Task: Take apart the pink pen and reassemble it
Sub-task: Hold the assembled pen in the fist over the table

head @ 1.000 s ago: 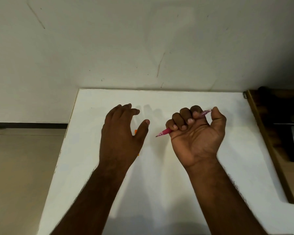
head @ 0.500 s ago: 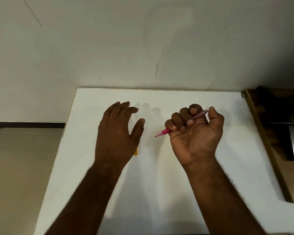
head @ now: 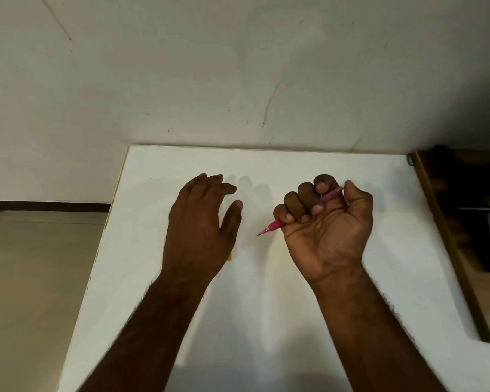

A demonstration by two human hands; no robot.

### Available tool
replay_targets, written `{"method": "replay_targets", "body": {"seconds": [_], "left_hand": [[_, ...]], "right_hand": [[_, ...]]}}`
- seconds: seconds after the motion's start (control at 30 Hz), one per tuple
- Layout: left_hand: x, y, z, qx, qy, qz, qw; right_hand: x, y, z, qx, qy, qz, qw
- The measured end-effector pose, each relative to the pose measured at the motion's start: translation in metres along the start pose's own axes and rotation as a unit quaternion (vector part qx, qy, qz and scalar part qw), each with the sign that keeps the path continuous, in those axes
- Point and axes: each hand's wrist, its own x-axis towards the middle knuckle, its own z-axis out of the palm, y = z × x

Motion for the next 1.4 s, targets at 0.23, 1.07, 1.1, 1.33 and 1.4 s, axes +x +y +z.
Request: {"method": "replay_targets", "body": {"seconds": [0.23,1.07,1.1,1.33,1.4], "left_hand": [[0.0013,-0.0006,0.0,-0.003,-0.002,-0.004,1.0],[0.0021,-0.006,-0.0003,-0.015,-0.022,-0.021,0.999],[0.0021,-0.0062,-0.0002,-0.017,-0.021,-0.021,0.999],[0.003,-0.007,0.0014,-0.021,-0.018,-0.02,0.999],[0.0028,-0.0075,0.0018,-0.02,-0.019,-0.02,0.999]], "right_hand": [[-0.0003,0.0009,0.0004,-0.004,0.001,0.001,1.0],[0.0002,0.0052,-0.003,-0.006,-0.004,0.014,1.0],[0.0004,0.0058,-0.0035,-0.006,-0.004,0.013,1.0],[0.0017,0.0078,-0.0052,-0.01,0.001,0.014,1.0],[0.0016,0.0072,-0.006,-0.01,-0.004,0.016,1.0]]}}
